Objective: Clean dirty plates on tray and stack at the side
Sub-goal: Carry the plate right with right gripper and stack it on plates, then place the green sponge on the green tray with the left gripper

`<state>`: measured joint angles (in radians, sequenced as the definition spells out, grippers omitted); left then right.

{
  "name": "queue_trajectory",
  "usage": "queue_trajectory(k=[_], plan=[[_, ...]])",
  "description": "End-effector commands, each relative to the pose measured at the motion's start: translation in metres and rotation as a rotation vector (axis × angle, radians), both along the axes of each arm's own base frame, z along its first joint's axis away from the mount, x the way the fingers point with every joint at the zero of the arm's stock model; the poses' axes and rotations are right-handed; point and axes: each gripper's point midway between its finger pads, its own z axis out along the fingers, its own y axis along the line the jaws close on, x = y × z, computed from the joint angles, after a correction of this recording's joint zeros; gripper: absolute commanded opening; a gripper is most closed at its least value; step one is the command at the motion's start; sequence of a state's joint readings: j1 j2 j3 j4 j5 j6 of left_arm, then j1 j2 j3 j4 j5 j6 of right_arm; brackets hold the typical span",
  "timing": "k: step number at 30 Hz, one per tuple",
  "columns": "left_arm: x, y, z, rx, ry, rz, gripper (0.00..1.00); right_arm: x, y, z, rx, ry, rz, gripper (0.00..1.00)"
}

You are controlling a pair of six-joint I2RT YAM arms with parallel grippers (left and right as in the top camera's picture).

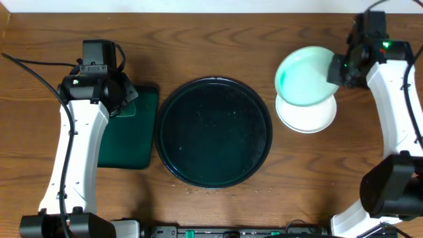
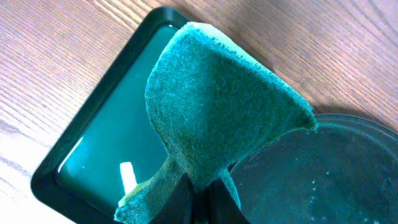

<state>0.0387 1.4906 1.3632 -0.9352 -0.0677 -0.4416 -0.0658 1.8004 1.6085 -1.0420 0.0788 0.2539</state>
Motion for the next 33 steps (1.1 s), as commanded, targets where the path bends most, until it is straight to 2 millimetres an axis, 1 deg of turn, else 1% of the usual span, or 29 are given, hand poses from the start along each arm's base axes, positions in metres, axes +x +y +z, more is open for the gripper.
queue_trajectory(k=[1,2,3,4,5,6,7,8,10,11,12,13,14,15,16,17,19,20,23,24,26,27,28,29,30,31,32,33], plan=[[-0.004,0.006,-0.008,0.018,0.026,0.018,0.07,-0.022,-0.018,-0.052,0.024,0.093,-0.072,0.01],[-0.004,0.006,-0.008,0.018,0.026,0.018,0.07,-0.025,-0.019,-0.058,0.026,0.101,-0.075,0.01],[-0.004,0.006,-0.008,0.018,0.026,0.018,0.07,-0.028,-0.015,-0.070,0.050,0.105,-0.062,0.01],[-0.004,0.006,-0.008,0.018,0.026,0.018,0.07,-0.027,-0.006,-0.078,0.090,0.095,-0.039,0.01],[-0.005,0.006,-0.008,0.018,0.027,0.018,0.07,-0.028,-0.003,-0.082,0.096,0.097,-0.036,0.01],[-0.005,0.005,-0.008,0.019,0.028,0.018,0.07,-0.029,-0.002,-0.084,0.097,0.101,-0.037,0.06],[-0.005,0.006,-0.008,0.020,0.031,0.016,0.07,-0.031,-0.001,-0.085,0.097,0.106,-0.034,0.15],[-0.006,0.005,-0.009,0.025,0.036,0.002,0.07,-0.031,0.001,-0.085,0.098,0.110,-0.029,0.21],[-0.007,0.005,-0.009,0.035,0.044,-0.021,0.07,-0.031,0.007,-0.078,0.112,0.108,-0.007,0.29],[-0.007,0.005,-0.009,0.040,0.047,-0.033,0.07,-0.029,0.011,-0.074,0.127,0.103,0.017,0.36],[-0.008,0.005,-0.010,0.065,0.060,-0.093,0.07,-0.022,0.023,-0.055,0.160,0.086,0.084,0.41],[-0.007,0.006,-0.010,0.080,0.064,-0.127,0.07,-0.018,0.028,-0.048,0.171,0.074,0.113,0.43],[-0.003,0.007,-0.012,0.113,0.072,-0.200,0.07,-0.010,0.043,-0.031,0.207,0.039,0.175,0.49],[-0.001,0.009,-0.014,0.129,0.080,-0.235,0.07,-0.005,0.051,-0.024,0.229,0.018,0.196,0.54],[0.001,0.010,-0.017,0.139,0.090,-0.257,0.07,-0.001,0.058,-0.018,0.248,0.000,0.214,0.56],[0.002,0.013,-0.024,0.149,0.112,-0.285,0.07,0.004,0.068,-0.013,0.265,-0.022,0.244,0.57],[0.003,0.017,-0.036,0.155,0.154,-0.314,0.07,0.008,0.081,-0.010,0.267,-0.041,0.280,0.58],[0.005,0.020,-0.048,0.154,0.190,-0.332,0.07,0.008,0.090,-0.010,0.258,-0.044,0.301,0.59],[0.005,0.023,-0.078,0.142,0.282,-0.366,0.07,0.008,0.099,-0.010,0.230,-0.042,0.326,0.59],[0.003,0.022,-0.090,0.127,0.320,-0.358,0.07,0.008,0.102,-0.011,0.209,-0.039,0.333,0.59],[0.002,0.021,-0.107,0.100,0.364,-0.338,0.08,0.007,0.105,-0.011,0.201,-0.038,0.341,0.60],[0.001,0.017,-0.118,0.073,0.388,-0.345,0.12,0.007,0.107,-0.012,0.198,-0.037,0.348,0.60],[-0.002,0.013,-0.127,0.044,0.416,-0.352,0.30,0.007,0.109,-0.012,0.195,-0.037,0.353,0.60],[-0.007,0.011,-0.131,0.030,0.441,-0.354,0.55,0.007,0.109,-0.012,0.193,-0.037,0.364,0.60],[-0.012,0.011,-0.132,0.027,0.464,-0.355,0.71,0.007,0.109,-0.012,0.190,-0.038,0.371,0.60],[-0.013,0.012,-0.130,0.025,0.466,-0.354,0.71,0.007,0.109,-0.012,0.188,-0.038,0.374,0.60],[-0.014,0.012,-0.122,0.026,0.465,-0.352,0.71,0.007,0.109,-0.011,0.185,-0.038,0.375,0.60],[-0.014,0.013,-0.109,0.030,0.447,-0.348,0.72,0.008,0.109,-0.010,0.185,-0.041,0.376,0.60]])
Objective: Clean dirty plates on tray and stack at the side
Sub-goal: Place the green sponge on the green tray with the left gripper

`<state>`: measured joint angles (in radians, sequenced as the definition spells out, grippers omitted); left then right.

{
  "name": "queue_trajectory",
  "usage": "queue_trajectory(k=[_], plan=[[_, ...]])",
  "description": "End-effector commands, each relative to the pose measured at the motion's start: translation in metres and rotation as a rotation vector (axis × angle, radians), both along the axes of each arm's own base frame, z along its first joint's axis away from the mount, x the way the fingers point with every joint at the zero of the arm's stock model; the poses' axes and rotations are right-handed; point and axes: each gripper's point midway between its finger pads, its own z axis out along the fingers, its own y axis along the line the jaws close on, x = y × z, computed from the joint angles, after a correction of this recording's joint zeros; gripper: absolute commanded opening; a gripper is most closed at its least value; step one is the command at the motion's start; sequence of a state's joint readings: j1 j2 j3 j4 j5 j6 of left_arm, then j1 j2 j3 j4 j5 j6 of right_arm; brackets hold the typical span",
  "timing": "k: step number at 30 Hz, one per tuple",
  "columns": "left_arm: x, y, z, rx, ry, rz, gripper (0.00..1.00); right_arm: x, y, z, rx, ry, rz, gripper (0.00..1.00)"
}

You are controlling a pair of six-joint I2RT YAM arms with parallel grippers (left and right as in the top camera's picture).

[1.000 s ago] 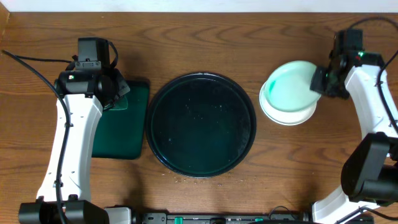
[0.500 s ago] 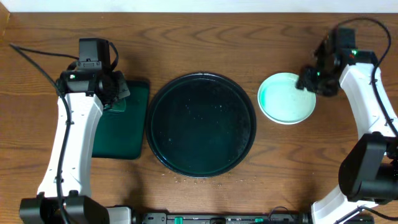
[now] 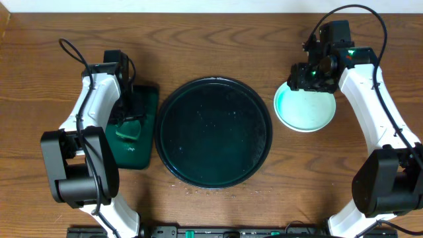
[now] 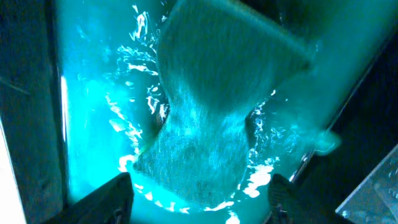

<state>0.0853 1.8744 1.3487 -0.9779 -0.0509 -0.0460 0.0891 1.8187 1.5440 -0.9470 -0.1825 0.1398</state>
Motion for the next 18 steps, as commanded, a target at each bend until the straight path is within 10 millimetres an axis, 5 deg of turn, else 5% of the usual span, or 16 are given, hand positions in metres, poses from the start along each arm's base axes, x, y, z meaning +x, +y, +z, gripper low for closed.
queue_trajectory(k=[1,6,11,14,15,16,18], plan=[[0.002,0.002,0.032,-0.008,-0.052,0.000,0.72,0.004,0.000,0.009,-0.018,-0.033,0.024,0.60],[0.012,0.004,0.126,0.012,-0.355,0.056,0.72,0.003,0.005,0.032,-0.022,-0.061,0.060,0.60],[-0.004,0.002,0.198,0.011,-0.599,0.109,0.73,-0.002,0.005,0.096,-0.021,-0.163,0.057,0.59],[-0.017,0.000,0.225,0.015,-0.686,0.107,0.73,-0.022,0.018,0.157,0.067,-0.270,0.093,0.60],[-0.020,0.000,0.230,0.016,-0.706,0.106,0.73,-0.035,0.027,0.181,0.127,-0.313,0.125,0.74],[-0.022,0.000,0.234,0.016,-0.719,0.106,0.73,-0.046,0.035,0.201,0.177,-0.353,0.154,0.99],[-0.026,0.000,0.240,0.017,-0.739,0.106,0.73,-0.075,0.039,0.242,0.221,-0.460,0.188,0.99]])
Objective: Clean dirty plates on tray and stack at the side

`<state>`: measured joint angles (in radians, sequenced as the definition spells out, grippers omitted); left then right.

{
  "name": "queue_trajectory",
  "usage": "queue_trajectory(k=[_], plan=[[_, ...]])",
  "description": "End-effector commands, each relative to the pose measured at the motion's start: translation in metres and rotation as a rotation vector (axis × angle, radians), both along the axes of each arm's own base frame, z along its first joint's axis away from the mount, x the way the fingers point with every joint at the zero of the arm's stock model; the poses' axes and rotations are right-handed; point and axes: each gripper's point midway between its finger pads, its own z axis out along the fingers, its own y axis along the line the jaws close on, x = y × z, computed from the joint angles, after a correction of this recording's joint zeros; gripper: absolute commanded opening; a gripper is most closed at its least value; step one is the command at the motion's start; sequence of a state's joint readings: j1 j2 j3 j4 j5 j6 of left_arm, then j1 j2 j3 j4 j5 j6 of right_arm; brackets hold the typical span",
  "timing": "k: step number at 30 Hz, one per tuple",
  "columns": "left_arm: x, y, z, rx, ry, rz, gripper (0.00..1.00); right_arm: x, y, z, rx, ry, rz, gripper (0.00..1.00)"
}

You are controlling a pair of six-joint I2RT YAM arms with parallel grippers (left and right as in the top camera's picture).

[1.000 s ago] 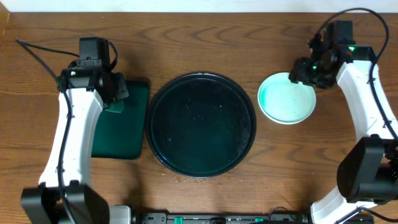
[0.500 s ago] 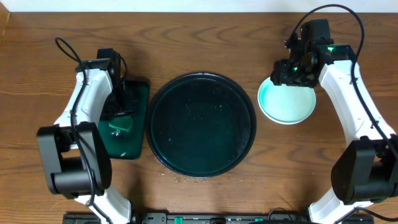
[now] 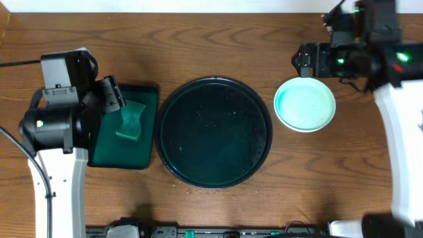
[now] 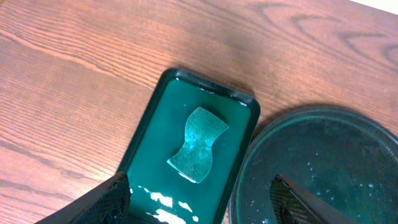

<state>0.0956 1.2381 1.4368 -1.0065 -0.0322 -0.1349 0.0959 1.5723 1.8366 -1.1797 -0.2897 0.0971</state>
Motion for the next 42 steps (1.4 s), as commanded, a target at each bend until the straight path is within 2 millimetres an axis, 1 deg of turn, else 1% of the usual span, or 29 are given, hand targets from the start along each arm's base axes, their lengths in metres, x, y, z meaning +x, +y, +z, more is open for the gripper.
queue_trajectory(k=[1,2,3,4,6,8,9,10,12,13,14,15,16,17,18,19,20,21,22,24,26,28,30,33,36,38,42], plan=[[-0.005,0.001,0.012,-0.003,-0.037,0.016,0.73,-0.052,0.020,0.076,0.111,-0.187,0.104,0.99],[-0.005,0.001,0.012,-0.003,-0.037,0.016,0.73,-0.064,0.019,0.090,0.114,-0.229,0.107,0.99],[-0.005,0.001,0.011,-0.003,-0.037,0.016,0.73,-0.072,0.018,0.098,0.115,-0.257,0.107,0.99],[-0.005,0.001,0.011,-0.003,-0.036,0.016,0.73,-0.086,0.015,0.111,0.110,-0.305,0.109,0.99],[-0.005,0.001,0.011,-0.003,-0.036,0.016,0.73,-0.106,0.007,0.123,0.073,-0.357,0.097,0.99],[-0.005,0.001,0.011,-0.003,-0.036,0.016,0.73,-0.136,0.001,0.135,0.066,-0.404,0.086,0.99],[-0.005,0.001,0.011,-0.003,-0.036,0.016,0.73,-0.143,-0.001,0.138,0.057,-0.420,0.079,0.99],[-0.005,0.001,0.011,-0.003,-0.036,0.016,0.73,-0.152,-0.009,0.142,0.033,-0.443,0.049,0.99],[-0.005,0.001,0.011,-0.003,-0.036,0.016,0.73,-0.161,-0.022,0.146,-0.011,-0.475,-0.008,0.99],[-0.005,0.001,0.011,-0.003,-0.036,0.016,0.73,-0.166,-0.032,0.146,-0.048,-0.487,-0.055,0.99],[-0.005,0.001,0.011,-0.003,-0.036,0.016,0.73,-0.165,-0.035,0.144,-0.061,-0.484,-0.068,0.99],[-0.005,0.001,0.011,-0.003,-0.036,0.016,0.73,-0.161,-0.040,0.140,-0.081,-0.481,-0.092,0.99],[-0.005,0.001,0.011,-0.003,-0.036,0.016,0.73,-0.157,-0.040,0.138,-0.084,-0.483,-0.095,0.99],[-0.005,0.001,0.011,-0.003,-0.036,0.016,0.73,-0.146,-0.040,0.133,-0.091,-0.497,-0.093,0.99],[-0.005,0.001,0.011,-0.003,-0.036,0.016,0.73,-0.140,-0.039,0.130,-0.102,-0.511,-0.086,0.99],[-0.005,0.001,0.011,-0.003,-0.036,0.016,0.73,-0.127,-0.038,0.119,-0.128,-0.555,-0.064,0.99],[-0.005,0.001,0.011,-0.003,-0.036,0.016,0.73,-0.121,-0.037,0.113,-0.142,-0.579,-0.054,0.99],[-0.005,0.001,0.011,-0.003,-0.036,0.016,0.73,-0.109,-0.036,0.097,-0.171,-0.626,-0.030,0.99],[-0.005,0.001,0.011,-0.003,-0.036,0.016,0.73,-0.104,-0.035,0.088,-0.175,-0.648,-0.026,0.99],[-0.005,0.001,0.011,-0.003,-0.036,0.016,0.73,-0.094,-0.034,0.063,-0.169,-0.694,-0.033,0.99],[-0.005,0.001,0.011,-0.003,-0.036,0.016,0.73,-0.090,-0.034,0.029,-0.163,-0.750,-0.041,0.99],[-0.005,0.001,0.011,-0.003,-0.036,0.016,0.73,-0.093,-0.039,-0.013,-0.165,-0.809,-0.064,0.99],[-0.005,0.001,0.011,-0.003,-0.036,0.016,0.73,-0.099,-0.042,-0.037,-0.166,-0.844,-0.078,0.99],[-0.005,0.001,0.011,-0.003,-0.036,0.016,0.73,-0.115,-0.047,-0.078,-0.165,-0.899,-0.097,0.99],[-0.005,0.001,0.011,-0.003,-0.036,0.016,0.74,-0.126,-0.053,-0.103,-0.173,-0.929,-0.122,0.99],[-0.005,0.001,0.011,-0.003,-0.036,0.016,0.74,-0.129,-0.056,-0.116,-0.177,-0.940,-0.135,0.99],[-0.005,0.001,0.011,-0.003,-0.036,0.016,0.73,-0.131,-0.056,-0.137,-0.175,-0.951,-0.134,0.99]])
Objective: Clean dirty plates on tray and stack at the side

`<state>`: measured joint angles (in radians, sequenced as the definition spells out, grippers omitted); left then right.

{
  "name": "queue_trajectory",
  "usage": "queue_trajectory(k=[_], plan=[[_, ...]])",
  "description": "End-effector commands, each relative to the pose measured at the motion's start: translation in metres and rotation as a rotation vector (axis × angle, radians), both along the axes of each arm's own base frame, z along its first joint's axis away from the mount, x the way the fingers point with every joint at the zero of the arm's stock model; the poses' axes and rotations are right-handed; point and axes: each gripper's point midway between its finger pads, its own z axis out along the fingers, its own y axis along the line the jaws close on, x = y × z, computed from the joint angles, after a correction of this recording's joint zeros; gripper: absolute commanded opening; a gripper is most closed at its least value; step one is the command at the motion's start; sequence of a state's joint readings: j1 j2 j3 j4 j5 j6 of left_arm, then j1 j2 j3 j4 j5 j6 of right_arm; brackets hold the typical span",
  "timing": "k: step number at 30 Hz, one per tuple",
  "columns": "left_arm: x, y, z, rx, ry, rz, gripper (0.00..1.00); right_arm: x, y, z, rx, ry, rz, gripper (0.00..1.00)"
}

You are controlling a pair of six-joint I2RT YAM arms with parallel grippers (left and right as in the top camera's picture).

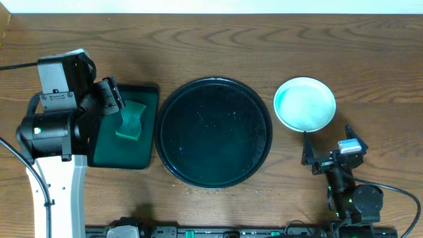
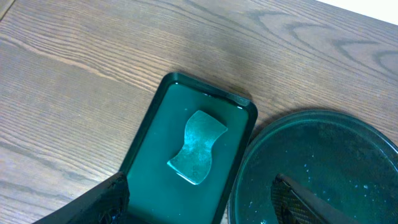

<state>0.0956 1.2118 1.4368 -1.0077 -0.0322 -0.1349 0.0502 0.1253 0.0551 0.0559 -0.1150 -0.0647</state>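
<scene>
The round dark tray (image 1: pixel 213 132) sits mid-table with only droplets and specks on it. To its right is the stack of plates (image 1: pixel 305 104), a pale teal plate lying on a white one. The green sponge (image 2: pixel 198 147) lies in the rectangular green basin (image 2: pixel 144 163) of water, left of the tray. My left gripper (image 2: pixel 202 202) hangs open high above the basin's near end, holding nothing. My right gripper (image 1: pixel 328 151) is open at the front right of the table, below the plates and clear of them.
Crumbs lie on the wood (image 1: pixel 198 192) just in front of the round tray. The basin's right rim nearly touches the tray's left edge. The right arm's base (image 1: pixel 353 201) is folded at the front right edge.
My right arm has gone from above and behind the plate stack to the front right of the table. The left arm, sponge and plates are almost unchanged.
First my left gripper held the sponge above the basin while my right held a teal plate tilted over the white plate. Then the sponge was in the basin's water and the teal plate lay on the white one. Afterwards both grippers were open and clear; now the right is withdrawn.
</scene>
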Motion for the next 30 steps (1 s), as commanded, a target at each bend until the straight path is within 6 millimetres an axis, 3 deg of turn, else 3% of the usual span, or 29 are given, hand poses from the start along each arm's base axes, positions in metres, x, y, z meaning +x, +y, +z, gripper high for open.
queue_trajectory(k=[1,5,30], plan=[[-0.001,0.002,0.004,-0.006,-0.011,0.015,0.73,-0.002,-0.002,-0.017,-0.012,0.011,-0.009,0.99],[-0.001,0.002,0.004,-0.006,-0.011,0.015,0.73,-0.006,-0.008,-0.028,-0.012,0.053,-0.032,0.99],[-0.001,0.002,0.004,-0.006,-0.011,0.015,0.74,-0.005,-0.008,-0.027,0.006,0.051,-0.031,0.99]])
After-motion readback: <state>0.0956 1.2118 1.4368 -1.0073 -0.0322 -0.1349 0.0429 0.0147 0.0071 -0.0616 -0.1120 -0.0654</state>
